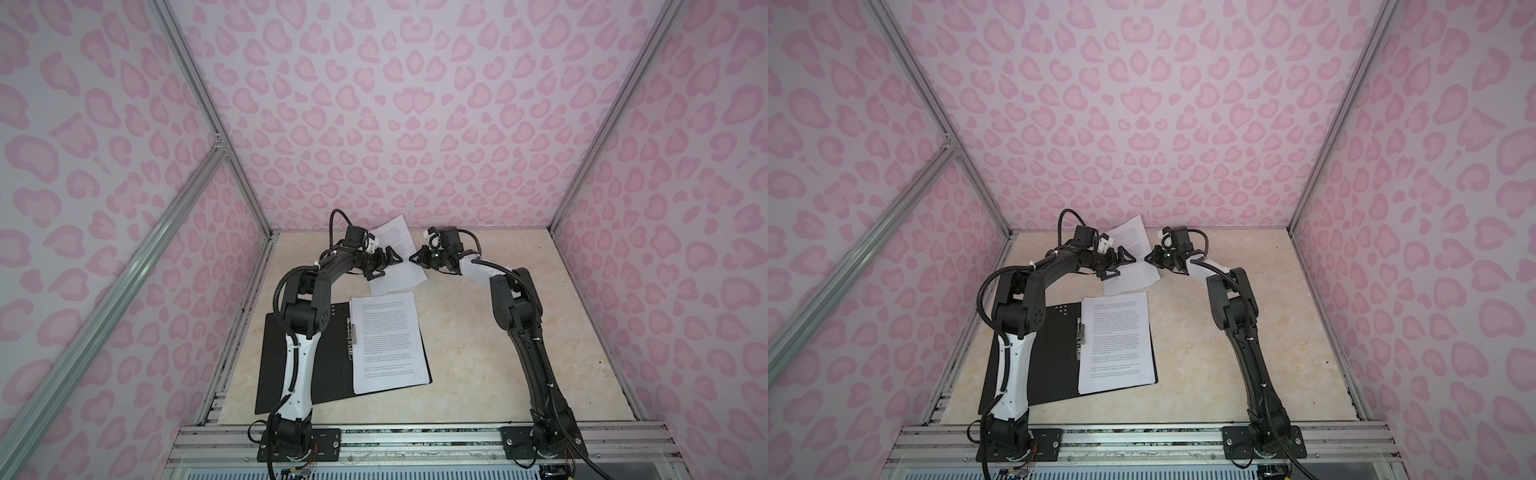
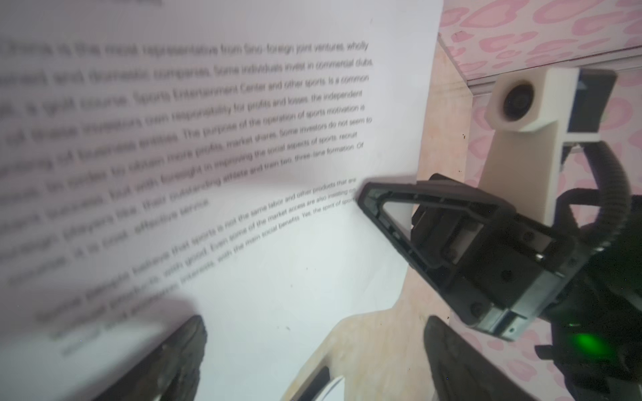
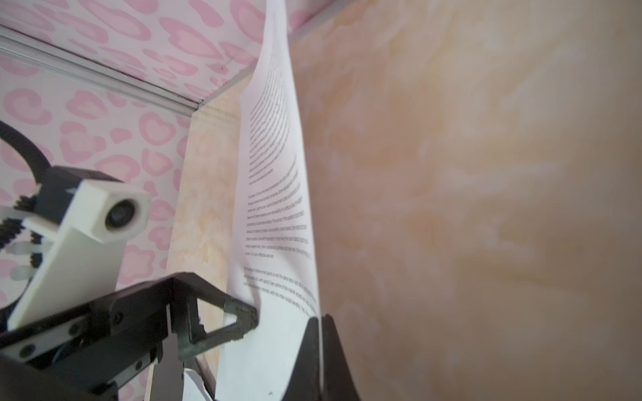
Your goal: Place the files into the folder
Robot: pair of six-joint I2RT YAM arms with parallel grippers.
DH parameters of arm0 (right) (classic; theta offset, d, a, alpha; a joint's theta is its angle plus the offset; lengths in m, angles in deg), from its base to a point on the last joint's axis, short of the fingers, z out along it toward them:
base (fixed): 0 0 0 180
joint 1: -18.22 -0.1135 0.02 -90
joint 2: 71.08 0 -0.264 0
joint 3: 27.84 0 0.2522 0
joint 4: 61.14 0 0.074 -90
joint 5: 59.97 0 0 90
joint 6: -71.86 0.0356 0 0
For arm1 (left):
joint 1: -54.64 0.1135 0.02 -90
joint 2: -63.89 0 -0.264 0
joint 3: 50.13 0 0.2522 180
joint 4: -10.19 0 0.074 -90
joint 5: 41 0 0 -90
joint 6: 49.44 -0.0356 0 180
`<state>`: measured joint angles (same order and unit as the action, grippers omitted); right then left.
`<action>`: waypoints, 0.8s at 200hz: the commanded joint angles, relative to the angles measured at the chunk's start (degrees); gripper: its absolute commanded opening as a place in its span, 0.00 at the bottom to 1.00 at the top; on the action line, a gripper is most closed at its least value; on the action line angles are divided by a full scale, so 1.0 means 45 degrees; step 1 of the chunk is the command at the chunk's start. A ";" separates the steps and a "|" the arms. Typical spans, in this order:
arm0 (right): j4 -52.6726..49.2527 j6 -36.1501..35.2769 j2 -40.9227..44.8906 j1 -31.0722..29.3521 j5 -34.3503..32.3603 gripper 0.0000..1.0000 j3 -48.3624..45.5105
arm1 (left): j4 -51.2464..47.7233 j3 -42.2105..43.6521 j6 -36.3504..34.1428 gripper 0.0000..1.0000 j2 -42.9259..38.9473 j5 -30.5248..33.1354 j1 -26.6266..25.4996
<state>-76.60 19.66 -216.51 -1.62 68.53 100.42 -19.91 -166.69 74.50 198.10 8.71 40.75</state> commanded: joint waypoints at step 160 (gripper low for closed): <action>0.0064 -0.1458 0.9641 -0.4109 -0.2482 0.00 -0.5282 | -0.0584 1.0322 -0.1444 0.97 -2.1142 0.4911 0.0079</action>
<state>-77.86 13.74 -176.60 -17.24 55.26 80.55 -9.99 -123.26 72.53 107.87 24.62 40.88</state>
